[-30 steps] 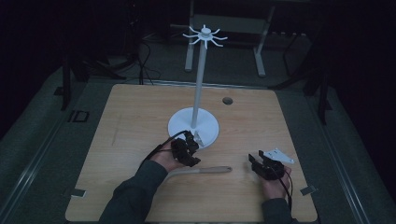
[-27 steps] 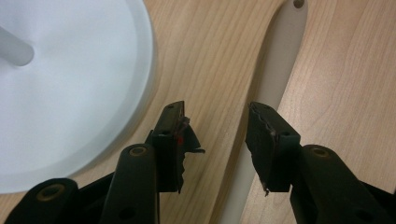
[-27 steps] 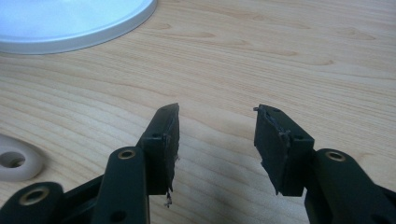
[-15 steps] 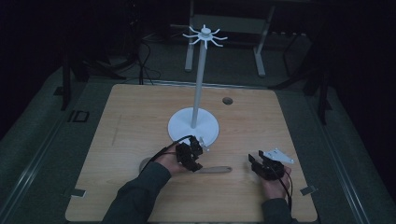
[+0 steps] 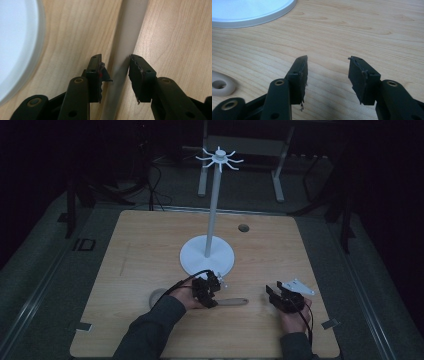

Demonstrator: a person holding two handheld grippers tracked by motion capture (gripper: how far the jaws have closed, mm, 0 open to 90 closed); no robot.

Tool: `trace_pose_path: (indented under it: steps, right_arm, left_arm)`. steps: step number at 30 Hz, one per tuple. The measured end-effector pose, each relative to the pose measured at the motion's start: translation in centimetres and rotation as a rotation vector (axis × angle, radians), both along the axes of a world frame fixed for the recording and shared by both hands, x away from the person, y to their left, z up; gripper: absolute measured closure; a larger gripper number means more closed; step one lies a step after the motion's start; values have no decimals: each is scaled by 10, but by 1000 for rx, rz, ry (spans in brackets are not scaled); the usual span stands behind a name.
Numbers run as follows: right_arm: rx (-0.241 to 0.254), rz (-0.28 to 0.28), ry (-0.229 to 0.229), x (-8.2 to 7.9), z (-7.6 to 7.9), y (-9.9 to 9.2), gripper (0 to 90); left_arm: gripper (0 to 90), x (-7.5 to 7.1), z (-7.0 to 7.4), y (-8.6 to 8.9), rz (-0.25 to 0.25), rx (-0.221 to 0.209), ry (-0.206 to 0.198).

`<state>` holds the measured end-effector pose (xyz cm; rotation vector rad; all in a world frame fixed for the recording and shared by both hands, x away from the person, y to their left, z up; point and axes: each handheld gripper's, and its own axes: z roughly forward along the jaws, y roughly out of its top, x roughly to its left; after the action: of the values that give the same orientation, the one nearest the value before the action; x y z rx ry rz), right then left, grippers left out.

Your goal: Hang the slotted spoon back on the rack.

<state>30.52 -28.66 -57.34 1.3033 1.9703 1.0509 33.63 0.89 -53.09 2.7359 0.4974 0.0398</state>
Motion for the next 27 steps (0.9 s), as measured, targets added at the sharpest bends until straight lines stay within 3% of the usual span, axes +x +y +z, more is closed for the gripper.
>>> trace_pose_path:
  steps: [4, 9, 12, 16, 21, 27]
  right_arm:
    - [1, -1, 0, 0, 0, 0, 492]
    - [2, -1, -1, 0, 0, 0, 491]
    - [2, -1, 0, 0, 0, 0, 491]
    - [5, -1, 1, 0, 0, 0, 490]
    - [4, 1, 1, 0, 0, 0, 490]
    - [2, 2, 2, 0, 0, 0, 490]
  left_arm:
    - [650, -1, -5, -4, -19, 33, 10]
    - [690, -1, -6, -5, -27, 38, 8]
    - [711, 5, -5, -3, 16, 46, -19]
    - [725, 11, -5, -2, 50, 54, -23]
    - [720, 15, -5, -5, 63, 72, 3]
    - [720, 15, -6, -6, 59, 72, -3]
